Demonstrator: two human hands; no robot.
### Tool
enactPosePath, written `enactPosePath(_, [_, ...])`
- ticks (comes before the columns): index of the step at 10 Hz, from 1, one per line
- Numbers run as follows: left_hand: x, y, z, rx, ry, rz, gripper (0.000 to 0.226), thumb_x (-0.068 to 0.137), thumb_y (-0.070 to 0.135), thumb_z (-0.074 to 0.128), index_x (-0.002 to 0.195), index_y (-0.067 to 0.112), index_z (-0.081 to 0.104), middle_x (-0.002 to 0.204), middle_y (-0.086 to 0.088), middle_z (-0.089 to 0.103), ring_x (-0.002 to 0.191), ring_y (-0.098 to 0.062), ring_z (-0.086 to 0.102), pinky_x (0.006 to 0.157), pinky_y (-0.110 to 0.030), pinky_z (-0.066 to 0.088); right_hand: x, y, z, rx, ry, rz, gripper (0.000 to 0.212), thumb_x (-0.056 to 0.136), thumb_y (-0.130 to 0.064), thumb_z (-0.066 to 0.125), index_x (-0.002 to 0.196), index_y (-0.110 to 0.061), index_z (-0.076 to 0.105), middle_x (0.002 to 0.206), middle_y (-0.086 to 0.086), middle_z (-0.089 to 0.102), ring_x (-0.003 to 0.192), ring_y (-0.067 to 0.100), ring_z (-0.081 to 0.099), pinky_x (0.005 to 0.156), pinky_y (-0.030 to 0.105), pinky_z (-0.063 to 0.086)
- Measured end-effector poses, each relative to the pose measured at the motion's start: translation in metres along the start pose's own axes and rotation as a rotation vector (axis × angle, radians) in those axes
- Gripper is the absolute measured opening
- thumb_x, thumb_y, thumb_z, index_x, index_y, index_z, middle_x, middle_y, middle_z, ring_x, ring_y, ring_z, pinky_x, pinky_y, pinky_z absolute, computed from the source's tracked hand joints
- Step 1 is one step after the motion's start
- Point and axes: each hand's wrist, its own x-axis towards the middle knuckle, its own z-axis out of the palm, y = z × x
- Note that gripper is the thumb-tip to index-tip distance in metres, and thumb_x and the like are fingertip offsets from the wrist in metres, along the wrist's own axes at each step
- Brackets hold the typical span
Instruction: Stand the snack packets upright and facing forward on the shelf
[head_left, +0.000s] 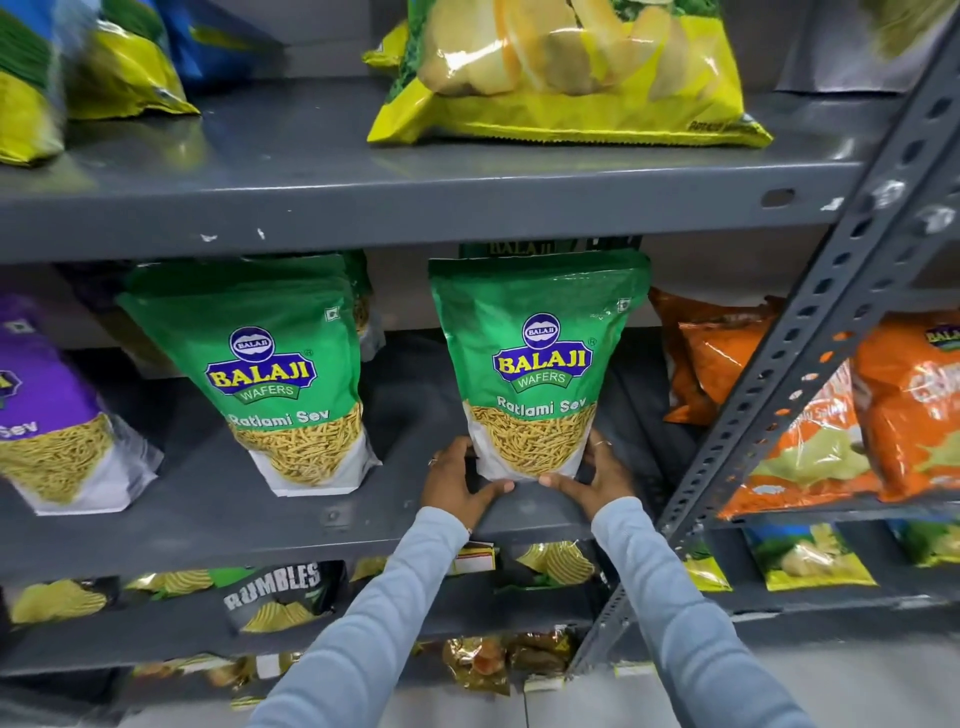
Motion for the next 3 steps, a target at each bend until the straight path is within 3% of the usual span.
enactPosePath(1, [0.001,-0.002,0.001,0.002,0.001,-0.003,0.058,0.062,0.028,0.082,0.109,0.015,0.051,0.115,-0.009,0.064,0.105,-0.027,0.057,0.087,-0.029,0.046,0.002,0.001,0.0,-0.022,0.001,0.015,0.09,0.058,-0.025,0.084,0.135,-0.02,0.037,0.133,0.006,0.055,0.118,0.026,0.052,0.096,0.032,0.044])
enactPosePath(2, [-0.003,0.002,-0.004,-0.022,-0.002,-0.017,0.076,0.06,0.026,0.083,0.123,0.018,0.042,0.122,-0.009,0.06,0.114,-0.028,0.054,0.097,-0.037,0.046,-0.004,-0.002,0.001,-0.027,-0.002,0.031,0.098,0.056,-0.026,0.084,0.138,-0.023,0.031,0.135,0.006,0.054,0.122,0.026,0.051,0.103,0.04,0.043])
enactPosePath(3, [-0.011,0.008,-0.009,-0.132,0.005,0.017,0.106,0.062,0.021,0.083,0.143,0.019,0.014,0.136,-0.01,0.051,0.127,-0.027,0.046,0.105,-0.035,0.037,-0.009,-0.008,0.004,0.087,0.062,0.066,0.11,0.057,-0.023,0.084,0.144,-0.021,0.017,0.143,0.007,0.046,0.129,0.027,0.045,0.107,0.044,0.038])
